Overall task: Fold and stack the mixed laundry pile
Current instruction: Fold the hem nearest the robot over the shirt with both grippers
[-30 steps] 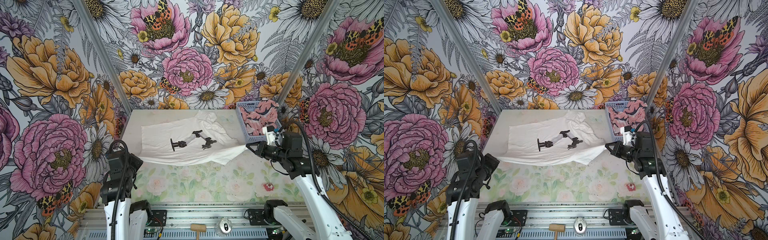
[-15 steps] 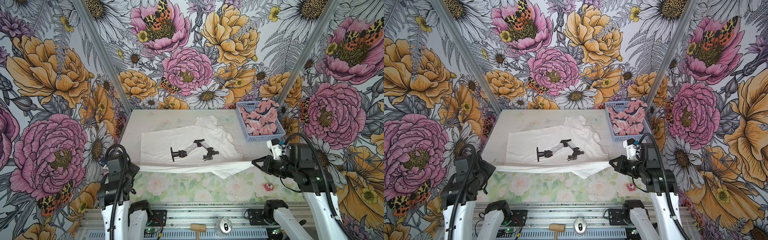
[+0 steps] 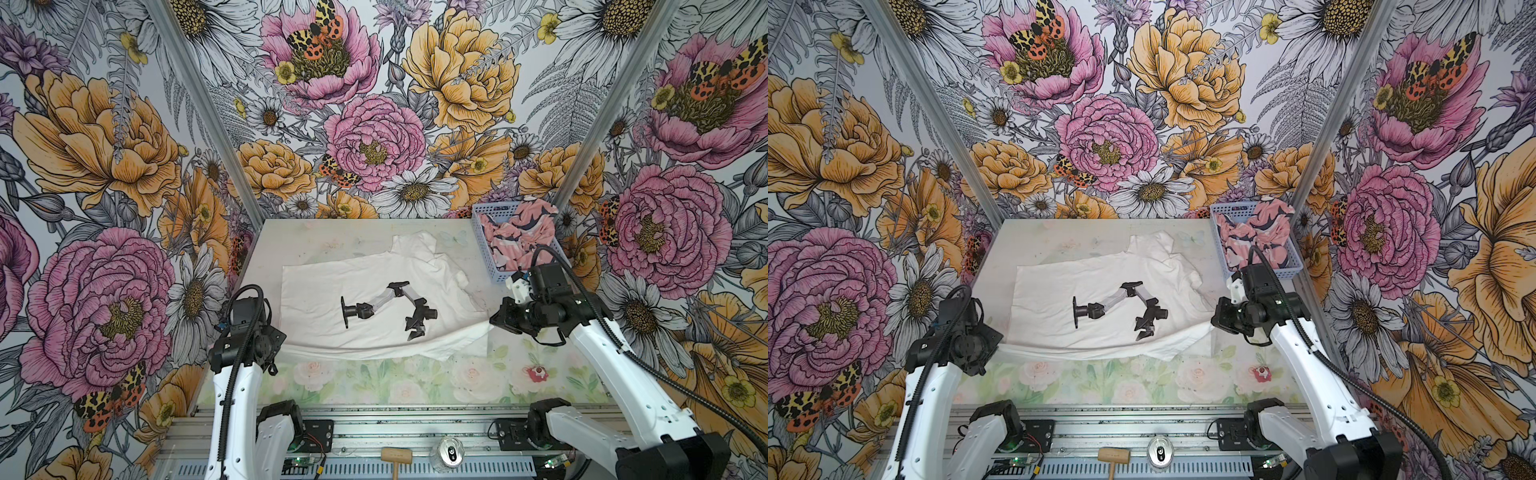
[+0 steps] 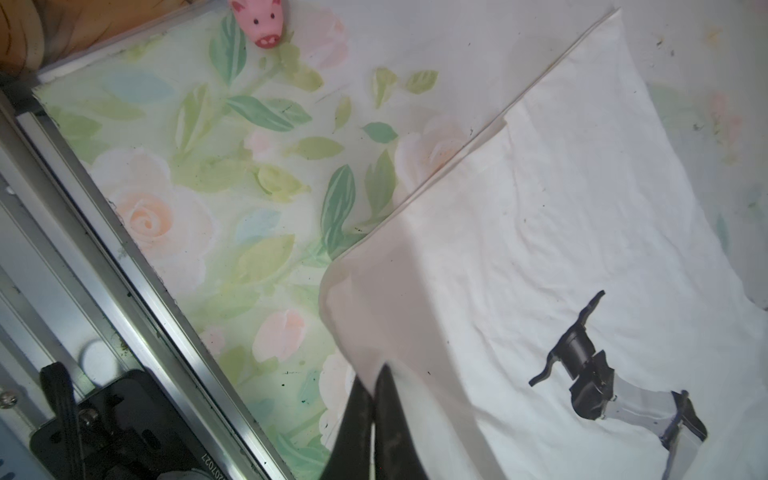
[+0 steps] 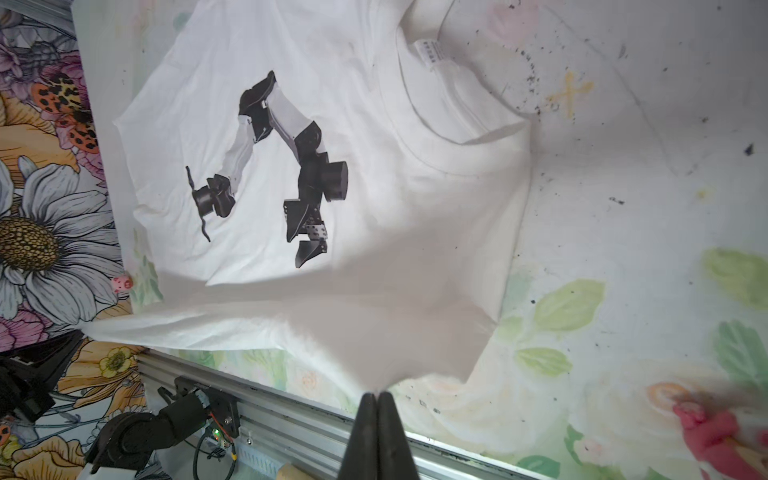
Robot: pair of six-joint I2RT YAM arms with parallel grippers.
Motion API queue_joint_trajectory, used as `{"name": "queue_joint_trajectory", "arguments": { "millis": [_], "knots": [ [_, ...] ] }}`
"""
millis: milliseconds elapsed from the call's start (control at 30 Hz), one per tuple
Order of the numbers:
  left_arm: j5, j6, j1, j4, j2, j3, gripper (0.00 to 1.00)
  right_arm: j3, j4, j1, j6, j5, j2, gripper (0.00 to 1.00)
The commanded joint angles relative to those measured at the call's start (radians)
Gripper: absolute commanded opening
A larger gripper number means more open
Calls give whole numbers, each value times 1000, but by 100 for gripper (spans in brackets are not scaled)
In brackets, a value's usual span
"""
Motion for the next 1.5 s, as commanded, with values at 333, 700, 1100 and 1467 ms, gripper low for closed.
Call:
{"name": "queue_joint_trajectory", "arguments": {
  "millis": [333,700,1100,1467],
  "knots": [
    [27,95,-18,271,185,-69,0,136,228,14,34,209,239,0],
    [47,165,-23,400,321,-64,0,151,276,15,29,251,367,0],
    [40,190,6,476,400,-65,0,230,320,14,11,252,495,0],
    [59,207,21,528,452,-59,0,245,365,17,7,246,544,0]
  ]
}}
